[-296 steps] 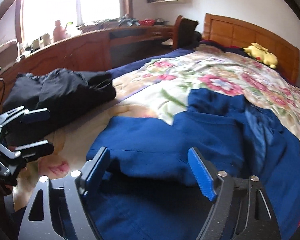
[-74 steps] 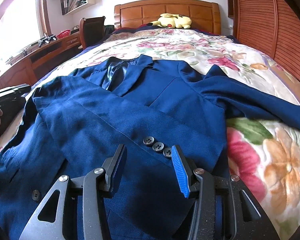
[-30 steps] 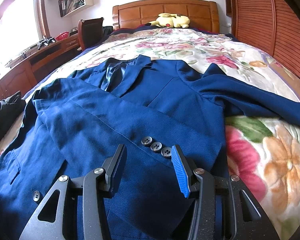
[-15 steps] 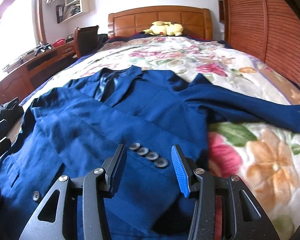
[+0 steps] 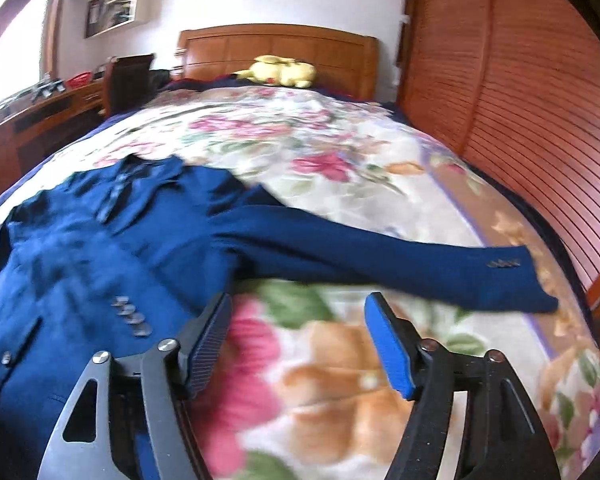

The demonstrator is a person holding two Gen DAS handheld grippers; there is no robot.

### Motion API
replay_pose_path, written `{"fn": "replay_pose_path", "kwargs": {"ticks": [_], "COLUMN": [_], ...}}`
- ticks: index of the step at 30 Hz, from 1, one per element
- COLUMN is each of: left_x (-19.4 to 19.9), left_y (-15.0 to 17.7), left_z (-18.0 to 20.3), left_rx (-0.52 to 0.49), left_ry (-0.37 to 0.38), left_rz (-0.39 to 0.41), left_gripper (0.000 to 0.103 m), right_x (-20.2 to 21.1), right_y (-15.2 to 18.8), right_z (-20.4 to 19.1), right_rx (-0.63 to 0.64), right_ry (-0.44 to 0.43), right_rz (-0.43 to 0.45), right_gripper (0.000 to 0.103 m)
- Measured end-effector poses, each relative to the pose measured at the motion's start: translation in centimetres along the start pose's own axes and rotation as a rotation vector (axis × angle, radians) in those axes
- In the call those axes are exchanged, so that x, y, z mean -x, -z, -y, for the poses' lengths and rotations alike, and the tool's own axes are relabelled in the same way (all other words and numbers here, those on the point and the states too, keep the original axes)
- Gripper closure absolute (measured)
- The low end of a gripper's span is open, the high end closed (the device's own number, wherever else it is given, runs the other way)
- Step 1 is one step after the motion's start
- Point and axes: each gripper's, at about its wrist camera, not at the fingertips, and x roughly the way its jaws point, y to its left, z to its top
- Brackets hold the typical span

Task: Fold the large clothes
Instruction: 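Move the right gripper to the buttoned sleeve cuff and close on it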

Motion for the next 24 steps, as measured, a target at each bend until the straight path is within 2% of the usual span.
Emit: {"fn": "replay_pose_path", "kwargs": {"ticks": [14,20,24], "left_x": [0.0,-0.5,-0.6], "left_y": [0.1,0.1,0.2], "left_z": [0.4,0.8,0.9], "left_rx": [-0.023,-0.040,-0.050], "left_ry": [-0.007,-0.011,-0.011], "left_rz": [0.001,-0.016,-0.023], "left_gripper": [0.012,0.012,0.012], "right_x": [-5.7,-7.4,-9.1], "right_y": [-1.7,-2.7,-2.6], "right_z": [11.9,16.9,18.6], "right_rx": [-0.124,-0.280,-0.371], "right_ry": [0.256,0.318,0.341], "right_rz": [-0.104,-0.087,-0.092], "right_gripper": [0.032,0.032,0.032]}}
